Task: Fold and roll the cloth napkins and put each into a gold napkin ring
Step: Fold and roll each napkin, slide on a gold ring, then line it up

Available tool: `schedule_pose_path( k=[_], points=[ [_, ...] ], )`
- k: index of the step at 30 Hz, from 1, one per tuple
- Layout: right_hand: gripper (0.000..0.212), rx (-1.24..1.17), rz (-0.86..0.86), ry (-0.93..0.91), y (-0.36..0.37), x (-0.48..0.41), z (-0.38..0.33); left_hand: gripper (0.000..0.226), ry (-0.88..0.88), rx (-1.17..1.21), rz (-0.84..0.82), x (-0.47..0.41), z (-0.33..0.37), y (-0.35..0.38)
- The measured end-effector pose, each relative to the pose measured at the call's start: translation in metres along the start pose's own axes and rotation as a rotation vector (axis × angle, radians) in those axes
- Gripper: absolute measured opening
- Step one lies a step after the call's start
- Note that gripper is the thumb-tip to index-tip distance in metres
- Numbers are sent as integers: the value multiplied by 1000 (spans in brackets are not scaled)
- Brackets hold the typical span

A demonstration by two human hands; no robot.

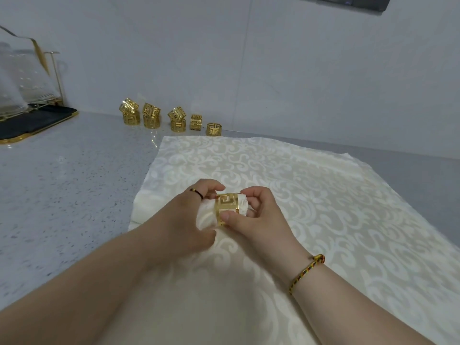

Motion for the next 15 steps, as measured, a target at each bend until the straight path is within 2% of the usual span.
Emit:
schedule_pose_path(
  k=[3, 4, 6, 8, 12, 15],
  points=[
    [37, -20, -6, -6, 5, 0, 1, 82, -29, -217, 59, -3, 5, 0],
    [33, -53, -20, 0, 8, 0, 1, 80, -40, -242, 108, -3, 7, -5],
    [23, -128, -17, 37, 8, 0, 5, 59, -53, -225, 172, 1, 9, -14],
    [16, -195, 5, 95, 1, 1, 9, 51, -55, -222, 186, 3, 10, -18],
    [18, -140, -74, 225, 2, 1, 21, 66, -103, -327, 153, 3, 8, -16],
    [25, -63, -69, 210, 2, -1, 20, 75, -93, -392, 126, 2, 15, -14]
  ],
)
Point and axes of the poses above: each hand's wrist, its own x-axis away from the middle knuckle, its own y-axis out of the palm, z = x × y, the point moved 10 cm from there along -x, towards the middle knuckle, and after that the axes turned 14 degrees about -z, right-handed, at the moved point
